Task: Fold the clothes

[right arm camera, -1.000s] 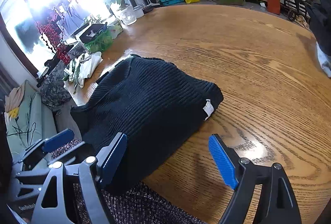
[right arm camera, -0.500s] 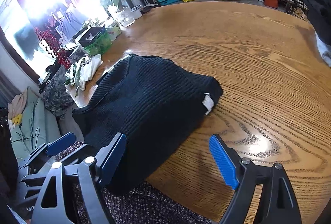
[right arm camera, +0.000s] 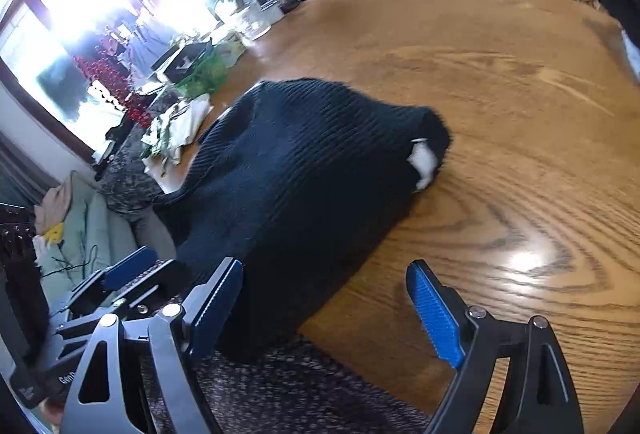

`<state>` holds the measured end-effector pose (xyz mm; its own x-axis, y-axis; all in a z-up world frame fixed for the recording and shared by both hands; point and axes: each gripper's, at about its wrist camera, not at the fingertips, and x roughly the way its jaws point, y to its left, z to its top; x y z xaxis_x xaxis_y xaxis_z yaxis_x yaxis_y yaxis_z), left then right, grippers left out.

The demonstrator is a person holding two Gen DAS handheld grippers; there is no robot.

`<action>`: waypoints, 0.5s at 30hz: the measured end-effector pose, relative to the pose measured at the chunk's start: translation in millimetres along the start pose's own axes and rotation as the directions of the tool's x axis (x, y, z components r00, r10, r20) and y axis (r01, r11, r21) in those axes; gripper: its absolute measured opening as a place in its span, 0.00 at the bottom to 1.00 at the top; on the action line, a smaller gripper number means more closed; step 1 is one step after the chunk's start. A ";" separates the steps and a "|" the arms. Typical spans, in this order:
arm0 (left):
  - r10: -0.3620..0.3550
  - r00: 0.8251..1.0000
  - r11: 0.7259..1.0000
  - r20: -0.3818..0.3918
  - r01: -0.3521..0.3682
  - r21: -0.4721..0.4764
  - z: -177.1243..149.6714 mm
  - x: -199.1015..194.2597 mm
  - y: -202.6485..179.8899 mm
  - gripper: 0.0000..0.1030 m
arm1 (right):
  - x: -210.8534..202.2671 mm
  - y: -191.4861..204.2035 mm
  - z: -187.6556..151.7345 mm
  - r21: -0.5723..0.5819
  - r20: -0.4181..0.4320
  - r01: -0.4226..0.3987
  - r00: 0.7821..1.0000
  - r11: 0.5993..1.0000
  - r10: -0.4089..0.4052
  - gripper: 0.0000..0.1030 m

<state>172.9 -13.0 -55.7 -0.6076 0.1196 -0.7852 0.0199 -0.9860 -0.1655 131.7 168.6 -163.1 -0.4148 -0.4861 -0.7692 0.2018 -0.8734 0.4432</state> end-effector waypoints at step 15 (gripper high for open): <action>0.034 0.994 0.994 0.103 -0.023 -0.103 3.7 -16.8 37.9 0.76 | 41.7 21.6 -12.6 0.061 -0.133 -0.158 0.977 0.986 0.165 0.85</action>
<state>180.8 -52.8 -46.6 -0.6850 0.0735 -0.7248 0.1153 -0.9714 -0.2075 130.0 129.2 -191.4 -0.2542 -0.6229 -0.7399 0.2105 -0.7823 0.5863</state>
